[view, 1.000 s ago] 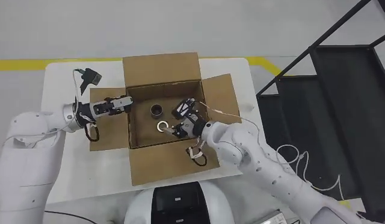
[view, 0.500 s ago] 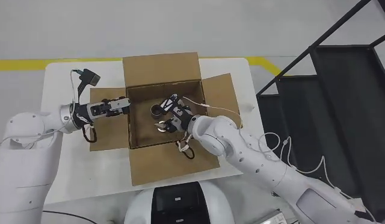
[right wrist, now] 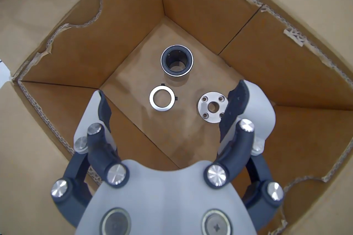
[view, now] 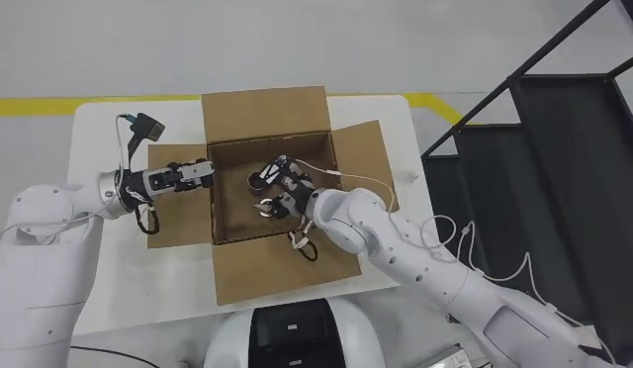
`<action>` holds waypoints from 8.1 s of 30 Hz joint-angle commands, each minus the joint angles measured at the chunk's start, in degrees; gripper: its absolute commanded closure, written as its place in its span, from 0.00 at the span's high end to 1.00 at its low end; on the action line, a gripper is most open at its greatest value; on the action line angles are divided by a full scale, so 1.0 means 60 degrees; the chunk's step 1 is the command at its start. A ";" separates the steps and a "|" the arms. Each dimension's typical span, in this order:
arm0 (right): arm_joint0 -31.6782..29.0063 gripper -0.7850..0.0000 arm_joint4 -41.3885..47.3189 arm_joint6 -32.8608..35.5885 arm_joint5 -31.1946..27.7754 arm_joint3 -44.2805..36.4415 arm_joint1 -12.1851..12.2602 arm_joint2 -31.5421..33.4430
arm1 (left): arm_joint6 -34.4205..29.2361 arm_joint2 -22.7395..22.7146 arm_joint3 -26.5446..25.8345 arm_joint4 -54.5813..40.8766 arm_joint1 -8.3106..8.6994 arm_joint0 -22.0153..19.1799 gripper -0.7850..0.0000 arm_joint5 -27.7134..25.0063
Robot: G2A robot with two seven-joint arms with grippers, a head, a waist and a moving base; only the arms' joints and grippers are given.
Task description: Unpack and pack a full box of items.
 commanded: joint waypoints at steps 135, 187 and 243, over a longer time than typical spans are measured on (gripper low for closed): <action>-0.6685 0.00 0.0876 0.2261 -0.0347 -0.3402 -0.0170 0.9973 | 0.2545 -0.4456 -0.1199 -0.0652 0.0423 0.3050 1.00 -0.0420; -0.6423 1.00 -0.0323 -0.0024 0.2444 -0.2087 -0.0359 0.8414 | 0.2545 -0.4456 -0.1199 -0.0652 0.0423 0.3050 1.00 -0.0420; -0.0144 1.00 0.1078 0.2142 -0.1640 0.1371 -0.1168 0.2143 | 0.2545 -0.4456 -0.1199 -0.0652 0.0423 0.3050 1.00 -0.0420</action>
